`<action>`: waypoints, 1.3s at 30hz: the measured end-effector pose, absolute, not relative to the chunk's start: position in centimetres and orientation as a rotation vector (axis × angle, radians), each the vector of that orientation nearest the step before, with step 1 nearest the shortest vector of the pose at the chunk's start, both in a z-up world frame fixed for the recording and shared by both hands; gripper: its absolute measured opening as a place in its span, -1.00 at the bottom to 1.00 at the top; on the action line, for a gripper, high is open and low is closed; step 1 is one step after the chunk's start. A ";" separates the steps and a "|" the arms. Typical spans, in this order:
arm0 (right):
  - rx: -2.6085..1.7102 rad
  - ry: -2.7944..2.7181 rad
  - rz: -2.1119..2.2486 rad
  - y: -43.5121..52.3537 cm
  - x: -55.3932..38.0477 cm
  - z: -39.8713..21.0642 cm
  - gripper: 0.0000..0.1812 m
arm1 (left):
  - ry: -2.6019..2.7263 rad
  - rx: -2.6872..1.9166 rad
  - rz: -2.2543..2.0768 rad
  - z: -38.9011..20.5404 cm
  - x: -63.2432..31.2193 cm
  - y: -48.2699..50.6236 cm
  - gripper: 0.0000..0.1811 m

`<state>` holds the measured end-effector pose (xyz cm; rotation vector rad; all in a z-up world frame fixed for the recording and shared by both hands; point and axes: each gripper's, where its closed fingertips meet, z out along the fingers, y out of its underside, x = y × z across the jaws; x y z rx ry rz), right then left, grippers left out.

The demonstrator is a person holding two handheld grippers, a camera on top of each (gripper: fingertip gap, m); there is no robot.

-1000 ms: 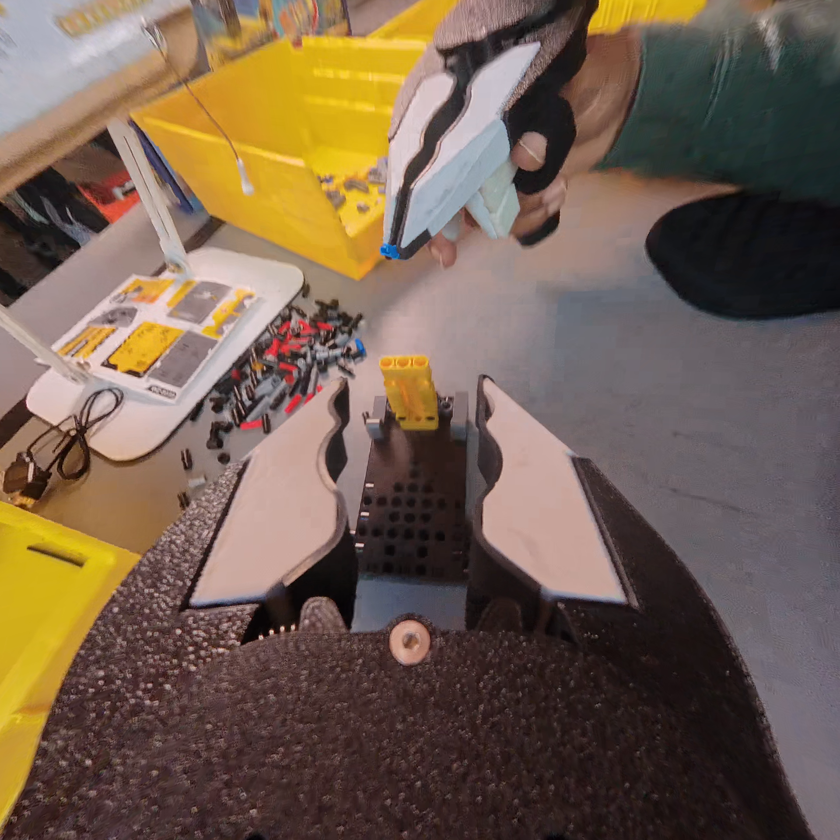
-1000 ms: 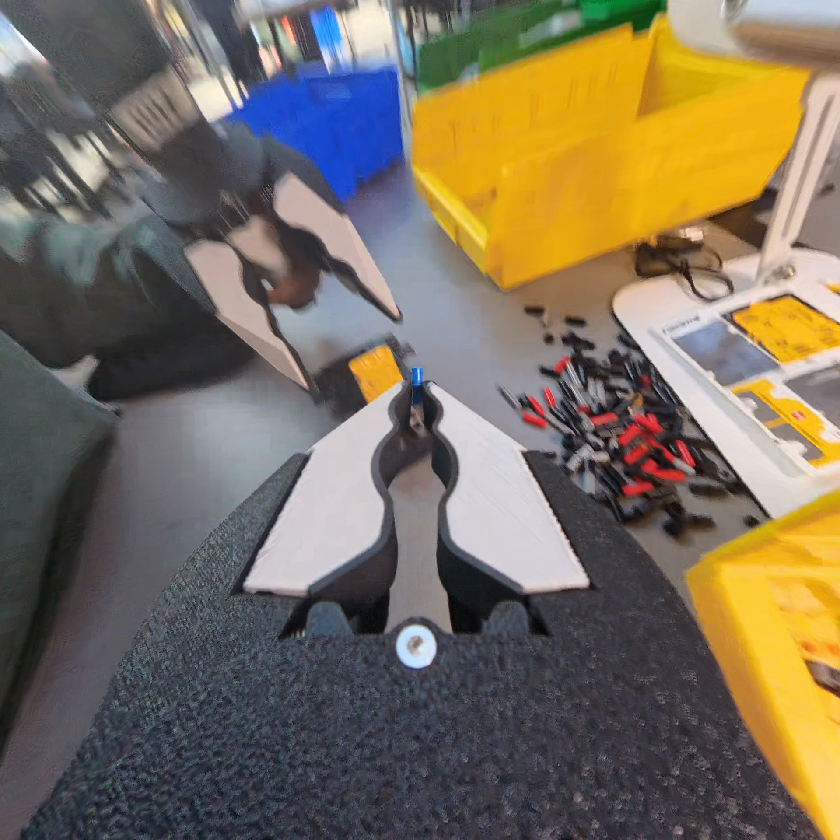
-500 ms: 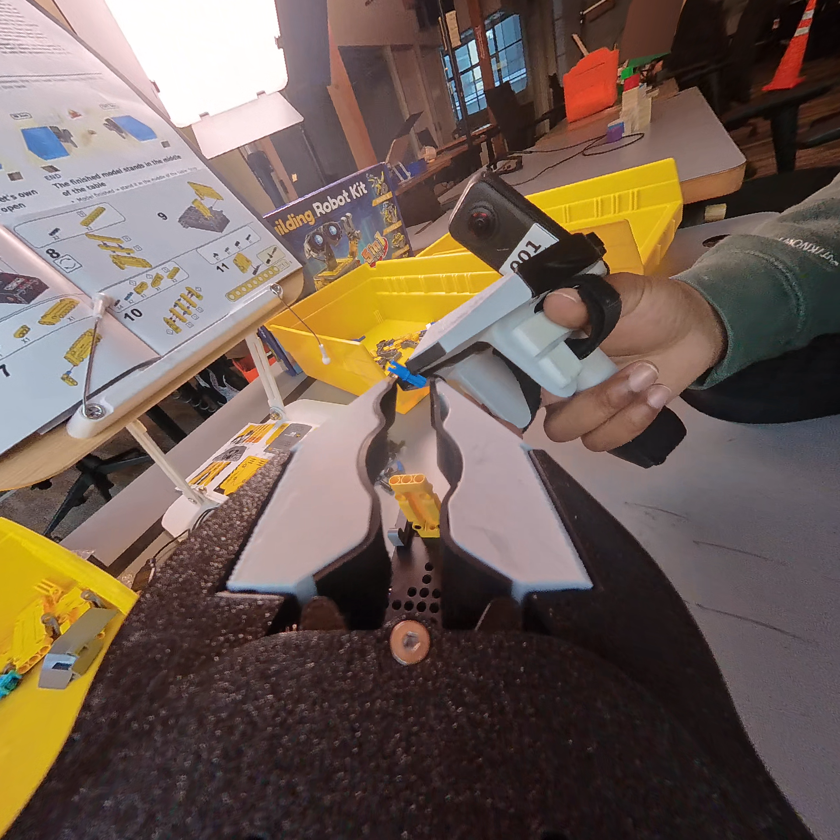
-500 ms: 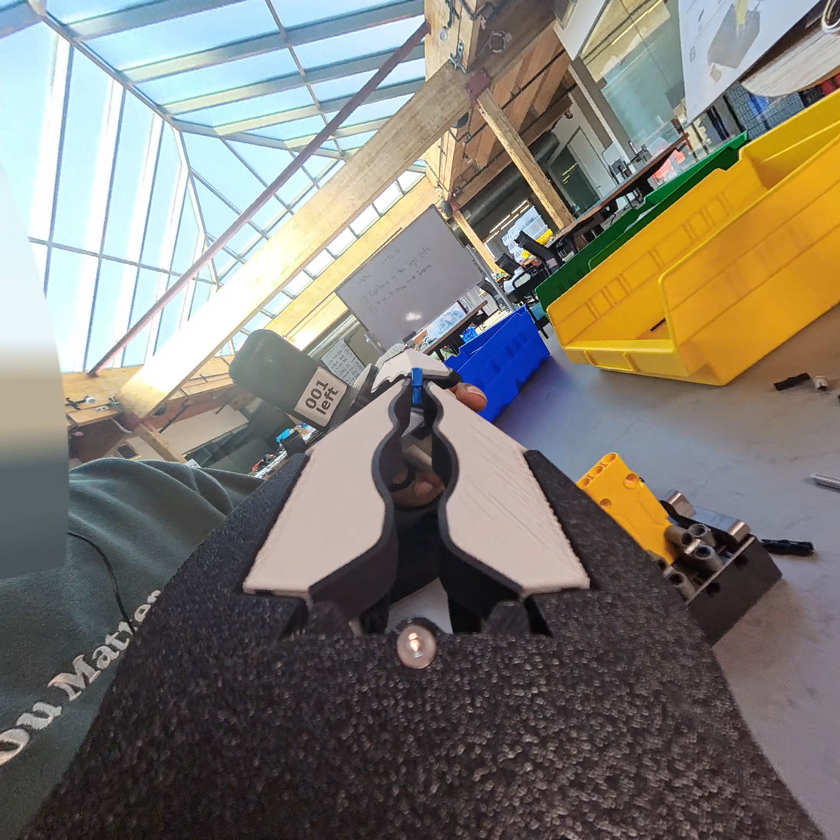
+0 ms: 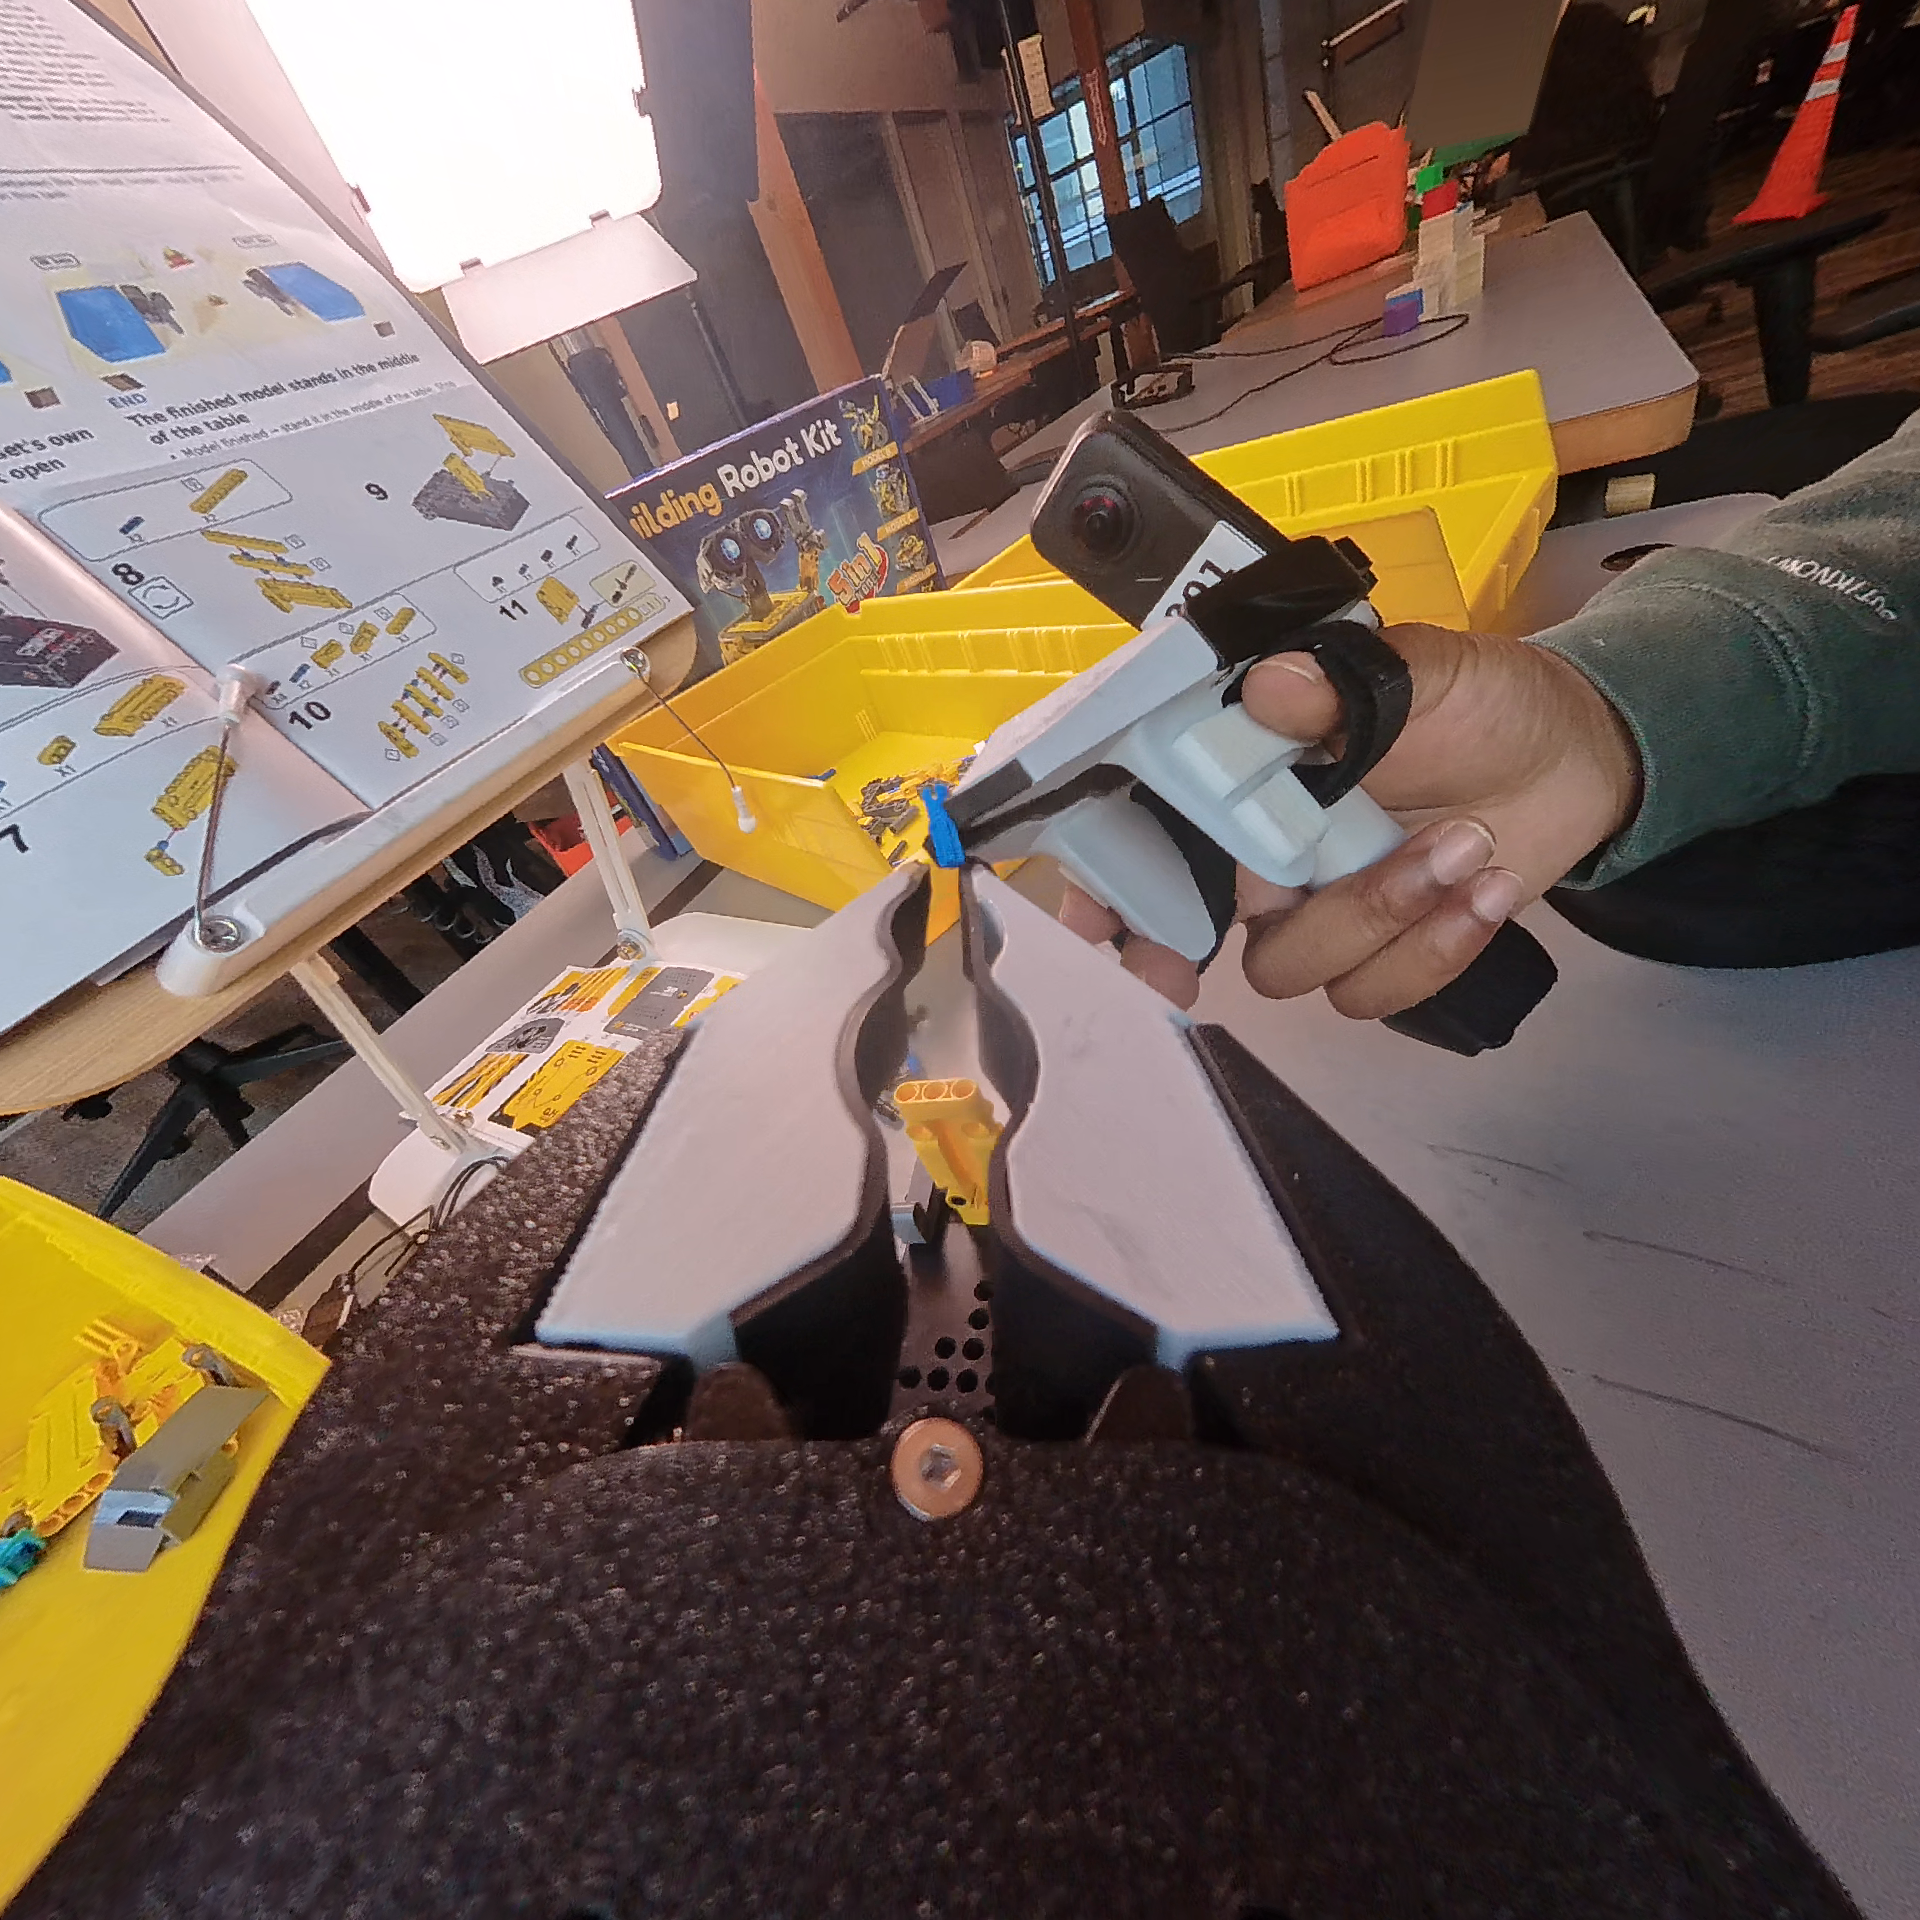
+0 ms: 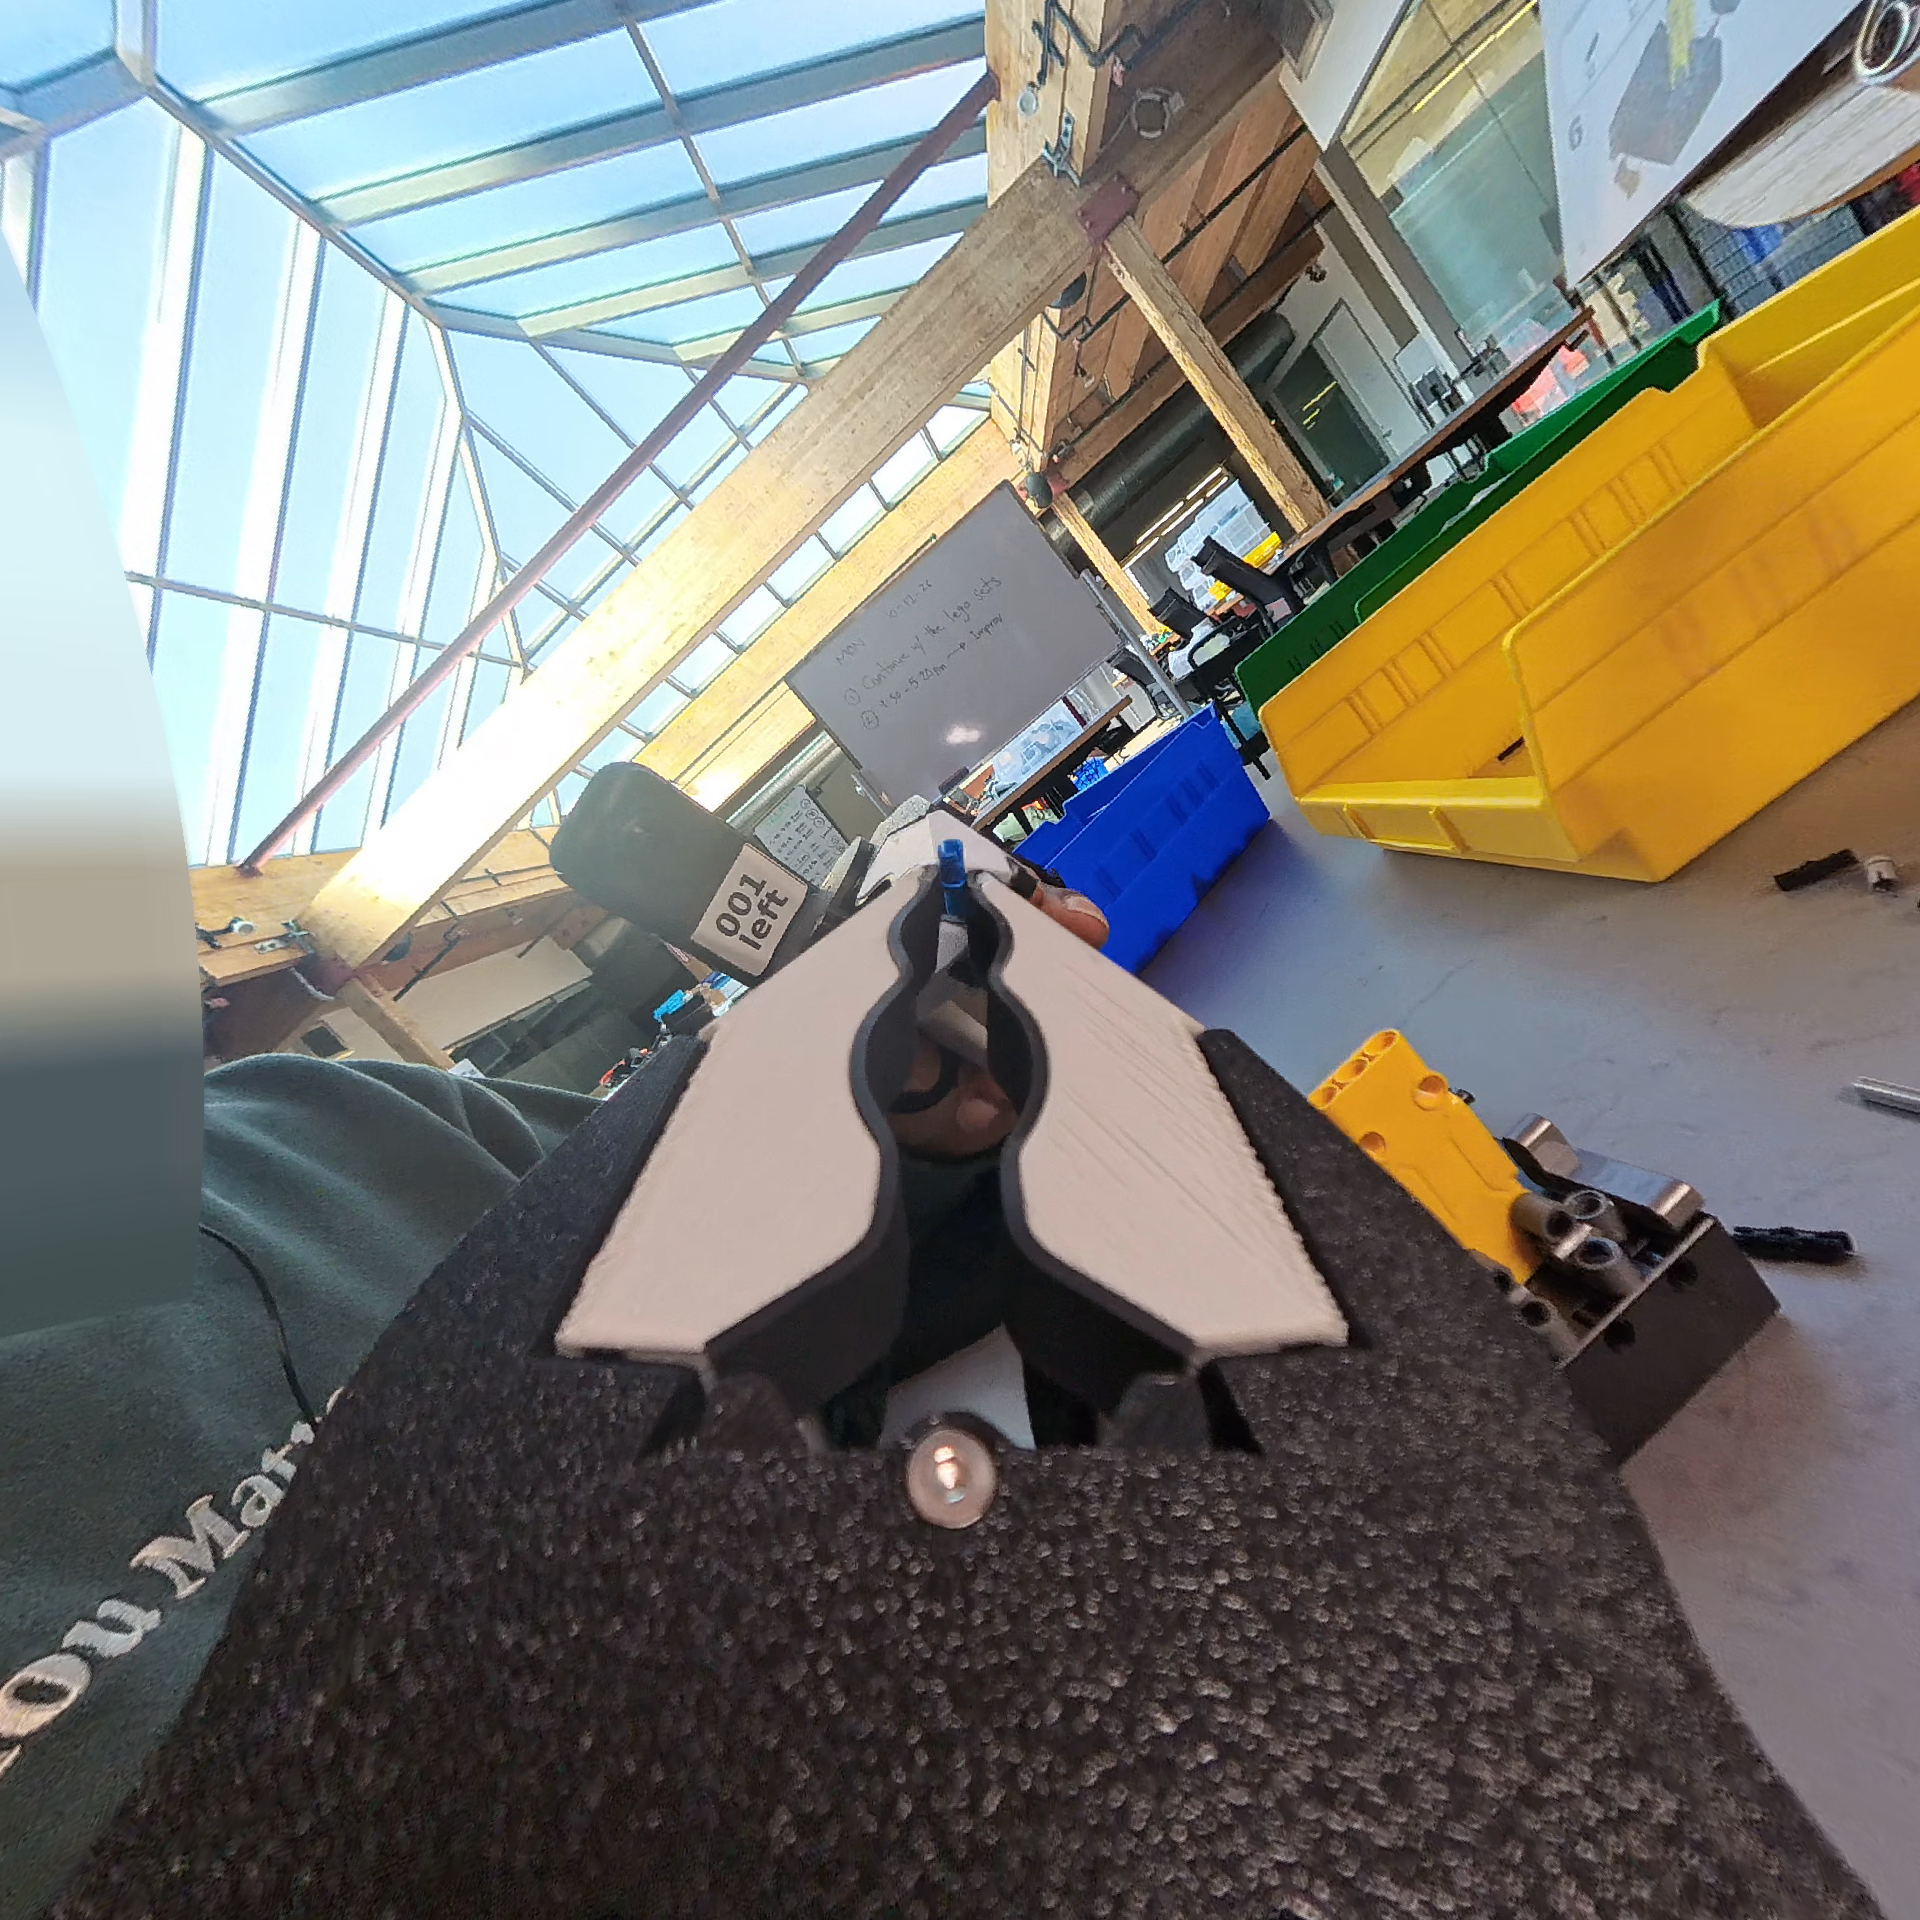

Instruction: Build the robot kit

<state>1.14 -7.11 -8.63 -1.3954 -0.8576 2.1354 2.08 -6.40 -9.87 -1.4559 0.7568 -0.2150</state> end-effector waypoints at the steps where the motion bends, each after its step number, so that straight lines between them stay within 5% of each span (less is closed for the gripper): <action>1: -1.397 -0.853 2.138 -7.0 1.2 -8.6 -0.96 | 0.753 -1.455 -0.214 -9.8 2.0 -6.4 -0.95; 5: -1.380 -0.847 2.133 -7.0 1.3 -8.5 -0.96 | 0.740 -1.453 -0.248 -9.6 2.0 -6.5 -0.96; 10: -1.373 -0.835 2.149 -7.4 1.1 -8.6 -0.96 | 0.730 -1.446 -0.272 -9.4 2.2 -6.5 -0.70; 23: -1.369 -0.814 2.167 -6.9 1.1 -8.6 -0.96 | 0.771 -1.451 -0.212 -9.8 1.9 -6.5 -0.99; 29: -1.365 -0.799 2.193 -6.9 1.2 -8.6 -0.96 | 0.767 -1.433 -0.234 -9.4 2.0 -6.7 -0.86; 39: -1.347 -1.003 1.996 -7.0 1.2 -9.5 -0.96 | 0.867 -1.467 -0.144 -10.3 1.9 -6.8 -0.97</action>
